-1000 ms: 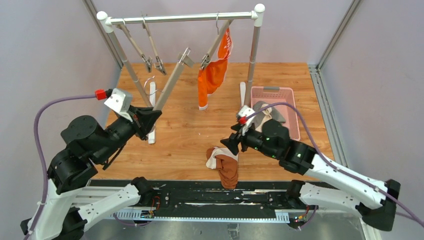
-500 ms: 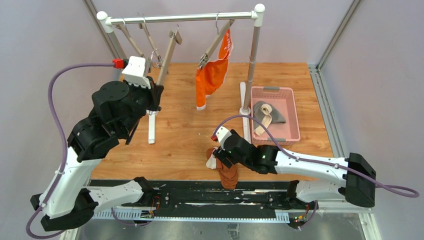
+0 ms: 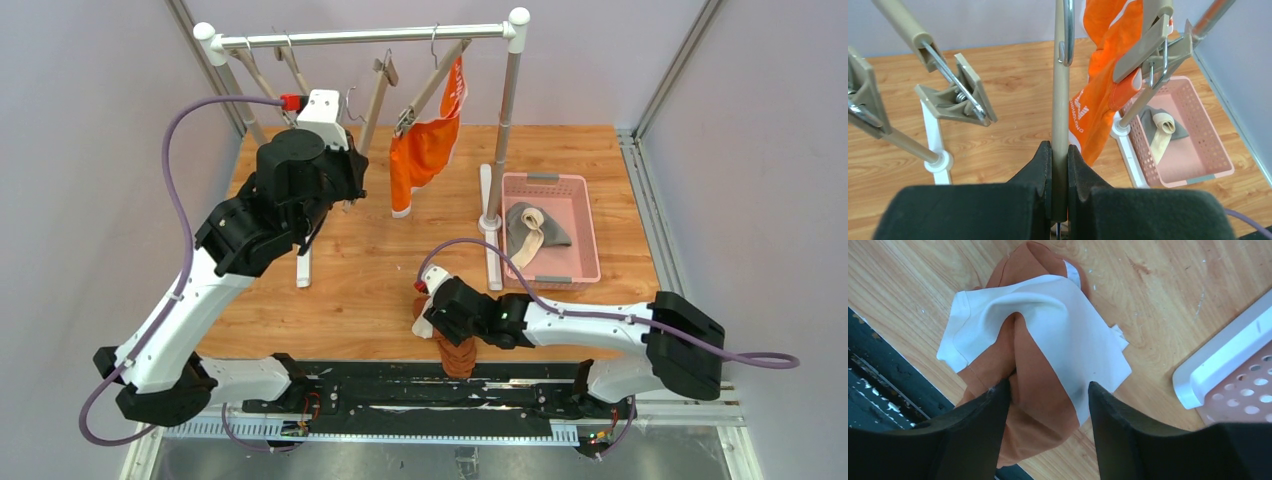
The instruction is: Remove the underwear clipped to the hanger
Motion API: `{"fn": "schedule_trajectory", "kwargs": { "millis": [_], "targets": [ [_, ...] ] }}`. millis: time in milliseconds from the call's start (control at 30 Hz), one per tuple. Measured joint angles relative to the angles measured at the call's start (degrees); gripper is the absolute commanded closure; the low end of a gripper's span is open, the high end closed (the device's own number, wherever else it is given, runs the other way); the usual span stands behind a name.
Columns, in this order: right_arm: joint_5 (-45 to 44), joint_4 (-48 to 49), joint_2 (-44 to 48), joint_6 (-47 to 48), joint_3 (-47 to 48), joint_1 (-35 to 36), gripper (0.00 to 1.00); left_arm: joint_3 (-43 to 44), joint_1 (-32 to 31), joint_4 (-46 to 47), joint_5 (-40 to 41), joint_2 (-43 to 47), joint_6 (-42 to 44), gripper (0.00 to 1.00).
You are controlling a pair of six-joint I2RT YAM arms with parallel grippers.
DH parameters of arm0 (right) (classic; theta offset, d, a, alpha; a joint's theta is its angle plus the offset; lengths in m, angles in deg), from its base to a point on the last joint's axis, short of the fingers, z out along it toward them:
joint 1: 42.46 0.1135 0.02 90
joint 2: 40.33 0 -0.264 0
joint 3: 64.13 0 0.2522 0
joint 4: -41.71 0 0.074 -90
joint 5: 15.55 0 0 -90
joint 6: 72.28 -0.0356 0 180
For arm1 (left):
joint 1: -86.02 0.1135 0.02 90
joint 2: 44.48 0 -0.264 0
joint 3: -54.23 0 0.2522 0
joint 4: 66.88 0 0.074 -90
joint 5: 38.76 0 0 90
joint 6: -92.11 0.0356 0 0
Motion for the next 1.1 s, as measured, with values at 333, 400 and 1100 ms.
{"fn": "schedule_trajectory", "kwargs": {
  "millis": [333, 400, 1100],
  "targets": [
    [0.13, -1.4, -3.48, -2.95, 0.9, 0.02, 1.0, 0.28, 0.0, 5.95, 1.57, -3.96, -2.78, 1.0],
    [-0.74, -2.95, -2.01, -3.06, 1.73, 0.04, 1.0, 0.83, 0.0, 6.91, 1.88, -5.35, -2.75, 1.0],
    [-32.74, -6.14, 30.05, 11.43, 14.01, -0.09, 0.99, 7.52, 0.0, 12.07, 10.29, -12.26, 1.31, 1.0]
  ]
}}
